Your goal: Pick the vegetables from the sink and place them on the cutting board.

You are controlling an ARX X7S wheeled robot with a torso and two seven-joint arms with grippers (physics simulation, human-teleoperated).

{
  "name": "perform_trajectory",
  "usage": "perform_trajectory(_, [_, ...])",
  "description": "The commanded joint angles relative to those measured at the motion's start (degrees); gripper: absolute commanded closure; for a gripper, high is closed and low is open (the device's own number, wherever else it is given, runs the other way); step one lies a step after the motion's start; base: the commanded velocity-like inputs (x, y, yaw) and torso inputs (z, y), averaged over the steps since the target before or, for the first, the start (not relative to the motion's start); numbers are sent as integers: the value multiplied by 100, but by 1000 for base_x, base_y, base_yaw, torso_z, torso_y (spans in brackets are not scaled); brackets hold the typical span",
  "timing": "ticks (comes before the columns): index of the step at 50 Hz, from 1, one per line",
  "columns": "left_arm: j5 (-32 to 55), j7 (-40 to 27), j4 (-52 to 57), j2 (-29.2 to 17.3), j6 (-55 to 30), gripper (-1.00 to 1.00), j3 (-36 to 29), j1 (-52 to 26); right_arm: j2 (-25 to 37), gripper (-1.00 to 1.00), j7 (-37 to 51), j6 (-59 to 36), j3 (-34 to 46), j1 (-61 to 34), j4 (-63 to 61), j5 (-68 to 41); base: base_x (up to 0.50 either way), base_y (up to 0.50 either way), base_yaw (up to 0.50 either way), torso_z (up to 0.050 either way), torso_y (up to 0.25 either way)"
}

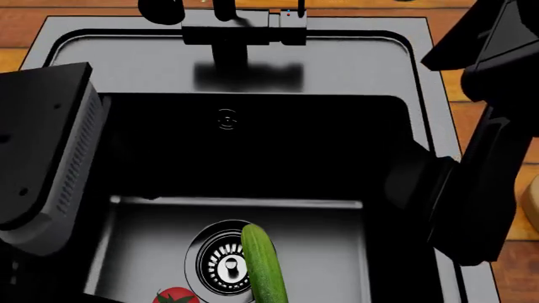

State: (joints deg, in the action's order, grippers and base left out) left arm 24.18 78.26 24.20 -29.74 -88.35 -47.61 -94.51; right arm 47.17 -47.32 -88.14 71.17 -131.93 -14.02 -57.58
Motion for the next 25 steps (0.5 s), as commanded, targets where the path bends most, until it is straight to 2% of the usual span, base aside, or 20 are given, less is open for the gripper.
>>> perform_trajectory(1, [212, -249, -190, 14, 213, -100, -134, 47, -15, -100, 45, 17, -117, 47, -92, -99, 0, 0, 0, 0, 0])
perform_trajectory(14, [143, -778, -327, 301, 409, -100, 74, 683, -77, -100, 446, -23, -307, 226, -59, -481, 0, 0, 0, 0, 0])
perform_trajectory(25, [217, -902, -236, 320, 408, -100, 1, 892, -43, -100, 783, 2, -366, 301, -69, -818, 0, 0, 0, 0, 0])
